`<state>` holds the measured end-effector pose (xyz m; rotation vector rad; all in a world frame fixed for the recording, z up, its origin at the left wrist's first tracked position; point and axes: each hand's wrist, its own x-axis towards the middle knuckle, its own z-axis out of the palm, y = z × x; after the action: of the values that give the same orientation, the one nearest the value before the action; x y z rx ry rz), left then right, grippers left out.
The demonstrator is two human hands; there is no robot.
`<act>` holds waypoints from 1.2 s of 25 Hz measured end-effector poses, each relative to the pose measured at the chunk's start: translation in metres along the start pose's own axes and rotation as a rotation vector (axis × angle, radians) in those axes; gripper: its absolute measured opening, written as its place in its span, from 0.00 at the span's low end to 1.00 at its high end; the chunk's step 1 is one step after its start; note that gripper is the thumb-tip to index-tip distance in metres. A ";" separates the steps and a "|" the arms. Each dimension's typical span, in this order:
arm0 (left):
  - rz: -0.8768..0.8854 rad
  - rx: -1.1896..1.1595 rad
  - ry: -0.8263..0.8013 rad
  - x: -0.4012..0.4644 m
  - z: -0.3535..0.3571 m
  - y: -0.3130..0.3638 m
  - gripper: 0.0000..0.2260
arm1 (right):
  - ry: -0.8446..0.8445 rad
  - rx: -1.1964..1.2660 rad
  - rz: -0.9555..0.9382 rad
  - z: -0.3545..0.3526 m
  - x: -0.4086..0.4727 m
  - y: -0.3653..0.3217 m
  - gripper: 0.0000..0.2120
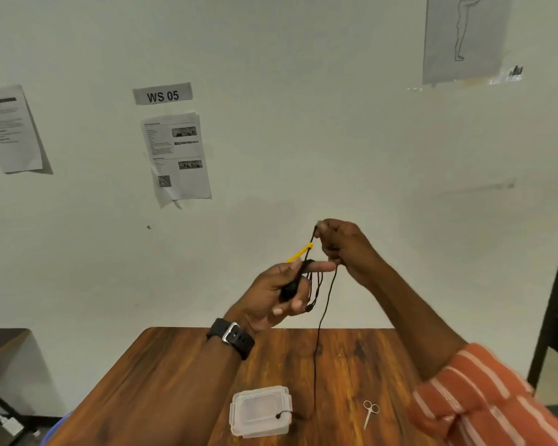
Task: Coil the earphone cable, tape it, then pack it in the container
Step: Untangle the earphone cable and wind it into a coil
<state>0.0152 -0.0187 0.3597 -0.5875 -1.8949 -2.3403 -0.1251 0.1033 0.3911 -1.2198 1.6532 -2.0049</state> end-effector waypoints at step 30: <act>0.161 1.075 0.724 0.021 -0.063 0.036 0.14 | -0.317 -0.305 0.135 0.021 -0.094 0.057 0.09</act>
<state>-0.0092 -0.0840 0.3899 0.1957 -2.1467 -0.9113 -0.0697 0.1341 0.2991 -1.3975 1.8614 -1.4294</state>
